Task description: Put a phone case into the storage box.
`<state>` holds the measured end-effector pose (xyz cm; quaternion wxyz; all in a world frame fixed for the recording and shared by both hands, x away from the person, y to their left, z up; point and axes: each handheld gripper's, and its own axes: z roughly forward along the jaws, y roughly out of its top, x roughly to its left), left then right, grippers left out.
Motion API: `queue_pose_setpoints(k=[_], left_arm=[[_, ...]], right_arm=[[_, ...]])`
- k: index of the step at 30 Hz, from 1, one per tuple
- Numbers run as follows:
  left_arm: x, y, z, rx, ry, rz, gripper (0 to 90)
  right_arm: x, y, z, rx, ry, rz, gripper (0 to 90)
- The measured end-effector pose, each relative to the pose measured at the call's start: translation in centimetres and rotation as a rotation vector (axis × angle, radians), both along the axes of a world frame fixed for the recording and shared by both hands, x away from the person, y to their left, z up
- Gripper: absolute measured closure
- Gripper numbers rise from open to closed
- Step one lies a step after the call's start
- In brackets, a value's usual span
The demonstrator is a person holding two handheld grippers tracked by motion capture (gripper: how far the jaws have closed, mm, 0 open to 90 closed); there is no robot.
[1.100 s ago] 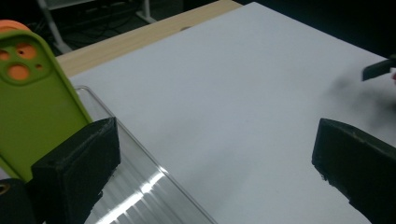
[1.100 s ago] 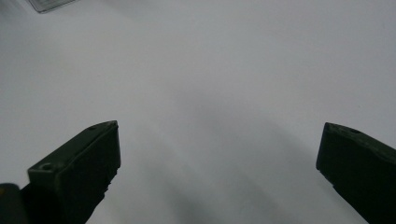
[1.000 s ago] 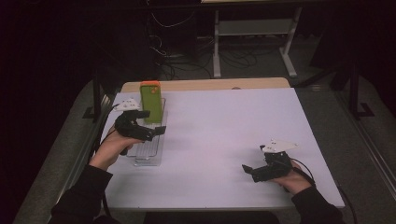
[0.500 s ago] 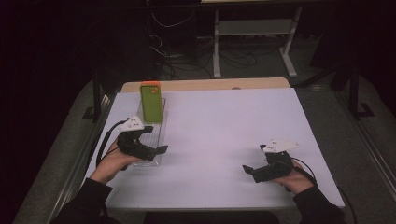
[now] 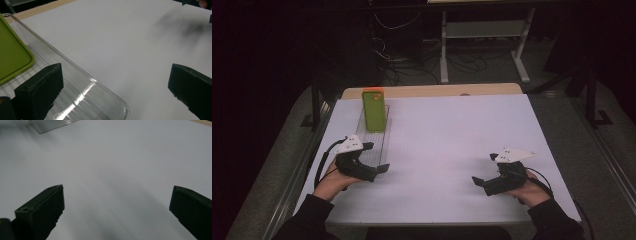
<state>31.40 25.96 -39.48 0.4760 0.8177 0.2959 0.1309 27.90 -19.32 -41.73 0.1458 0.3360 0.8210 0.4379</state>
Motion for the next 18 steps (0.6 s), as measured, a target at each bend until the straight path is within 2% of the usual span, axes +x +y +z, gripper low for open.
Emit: queue_pose_setpoints(k=[5, 8, 13, 18], left_arm=[[-0.44, 0.14, -0.34, 0.008, -0.010, -0.012, 0.0], [-0.70, 0.11, -0.53, 0.000, 0.003, -0.015, 0.0], [-0.77, -0.13, -0.80, 0.032, 0.005, -0.039, 0.0], [-0.77, -0.24, -0.90, 0.032, 0.010, -0.039, 0.0]], right_arm=[[-0.15, 0.09, 0.41, 0.013, -0.004, 0.012, 0.0], [-0.07, 0.13, 0.55, 0.017, -0.014, 0.017, 0.0], [0.02, 0.18, 0.75, 0.022, -0.018, 0.017, 0.0], [-0.01, 0.23, 0.94, 0.023, -0.017, 0.015, 0.0]])
